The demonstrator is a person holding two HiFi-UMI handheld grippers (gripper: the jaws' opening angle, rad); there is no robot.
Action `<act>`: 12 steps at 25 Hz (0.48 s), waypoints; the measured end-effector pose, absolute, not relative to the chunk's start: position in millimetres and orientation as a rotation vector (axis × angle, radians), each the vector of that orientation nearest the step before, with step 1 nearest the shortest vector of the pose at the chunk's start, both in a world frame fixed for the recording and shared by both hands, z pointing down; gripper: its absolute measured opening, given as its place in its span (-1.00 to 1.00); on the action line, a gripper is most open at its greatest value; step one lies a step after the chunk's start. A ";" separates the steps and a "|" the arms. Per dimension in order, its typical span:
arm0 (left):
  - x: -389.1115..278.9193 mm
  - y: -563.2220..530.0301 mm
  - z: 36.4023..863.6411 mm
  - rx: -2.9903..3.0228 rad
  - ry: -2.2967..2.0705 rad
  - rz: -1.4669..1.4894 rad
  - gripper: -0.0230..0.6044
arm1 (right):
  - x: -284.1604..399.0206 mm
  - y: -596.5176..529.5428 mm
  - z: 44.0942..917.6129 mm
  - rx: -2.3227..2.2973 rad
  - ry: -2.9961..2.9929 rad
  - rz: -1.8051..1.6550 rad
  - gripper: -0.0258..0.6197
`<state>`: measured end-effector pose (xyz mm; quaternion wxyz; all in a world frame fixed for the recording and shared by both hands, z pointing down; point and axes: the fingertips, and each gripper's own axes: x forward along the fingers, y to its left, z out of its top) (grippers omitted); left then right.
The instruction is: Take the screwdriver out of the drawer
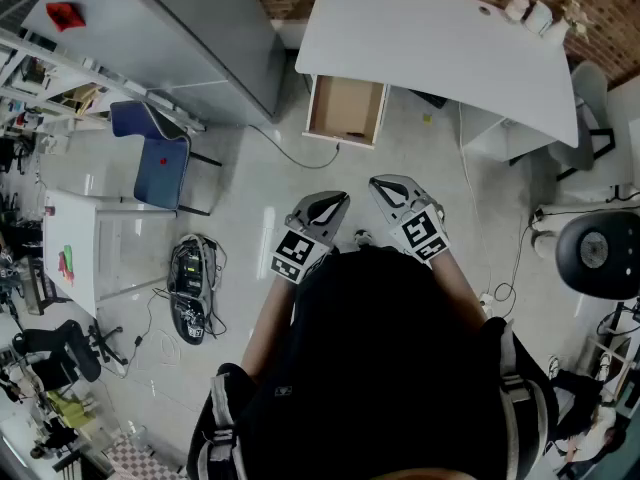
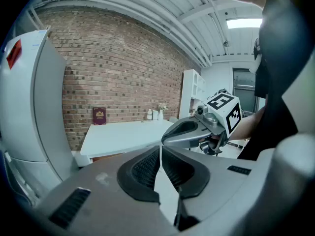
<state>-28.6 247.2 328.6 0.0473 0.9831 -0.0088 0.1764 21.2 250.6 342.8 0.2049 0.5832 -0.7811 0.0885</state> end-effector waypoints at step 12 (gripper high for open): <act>-33.3 262.1 335.8 2.976 -0.042 0.560 -0.85 | 20.8 268.0 357.6 1.595 -2.135 0.270 -0.74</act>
